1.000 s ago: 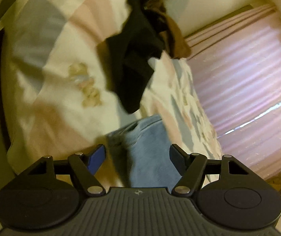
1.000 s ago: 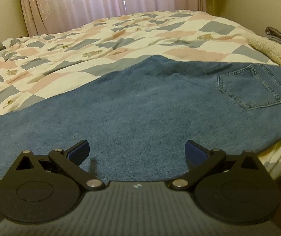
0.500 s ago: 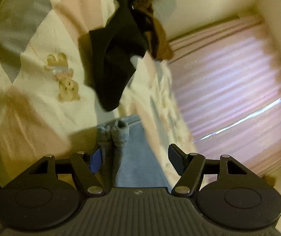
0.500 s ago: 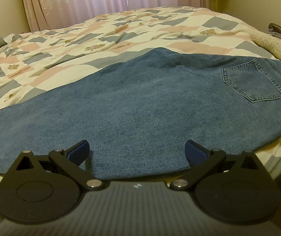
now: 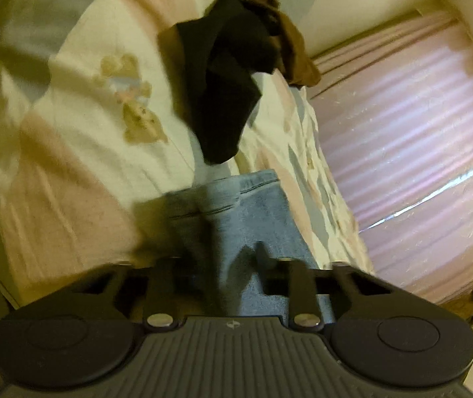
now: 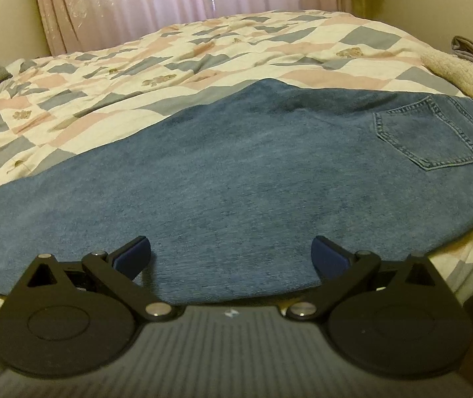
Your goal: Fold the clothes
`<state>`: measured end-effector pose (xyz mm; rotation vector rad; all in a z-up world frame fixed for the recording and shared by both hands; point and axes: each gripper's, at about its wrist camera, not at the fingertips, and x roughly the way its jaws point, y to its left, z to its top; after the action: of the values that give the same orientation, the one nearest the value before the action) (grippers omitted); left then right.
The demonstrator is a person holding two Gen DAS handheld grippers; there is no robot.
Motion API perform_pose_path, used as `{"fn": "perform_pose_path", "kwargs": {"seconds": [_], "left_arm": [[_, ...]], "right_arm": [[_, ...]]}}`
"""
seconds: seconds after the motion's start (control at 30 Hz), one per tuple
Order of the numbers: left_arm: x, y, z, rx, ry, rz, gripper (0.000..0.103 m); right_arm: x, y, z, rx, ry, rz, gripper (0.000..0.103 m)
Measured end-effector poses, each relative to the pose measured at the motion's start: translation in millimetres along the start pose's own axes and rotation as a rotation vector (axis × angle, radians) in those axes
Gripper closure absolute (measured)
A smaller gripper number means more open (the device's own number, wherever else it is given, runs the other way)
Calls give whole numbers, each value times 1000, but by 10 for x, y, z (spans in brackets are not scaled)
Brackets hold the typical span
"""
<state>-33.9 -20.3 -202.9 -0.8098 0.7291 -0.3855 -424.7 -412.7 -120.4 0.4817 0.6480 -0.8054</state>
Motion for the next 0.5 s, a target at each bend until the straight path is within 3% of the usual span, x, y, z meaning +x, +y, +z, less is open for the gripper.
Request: {"fn": "perform_pose_path", "kwargs": {"seconds": [0.1,0.27,0.37,0.43,0.5], "left_arm": [[-57,-322,12,129,-16,17,99],[-276,-1318,-243,483,-42,-91,98],[-492,-1980,-763,739,-33,-237,98],[-584,-2315,-1240,874,38,-345,97],[-542,-2483,-1742,982,135,-410,93]], "right_arm": [[-30,-81,0,29,-13,-4,1],[-127,-285,7,84,-47,14,1],[-221,-458,35,120,-78,21,1],[-289,-602,65,162,-98,48,1],[-334,-790,95,251,-112,128,2]]}}
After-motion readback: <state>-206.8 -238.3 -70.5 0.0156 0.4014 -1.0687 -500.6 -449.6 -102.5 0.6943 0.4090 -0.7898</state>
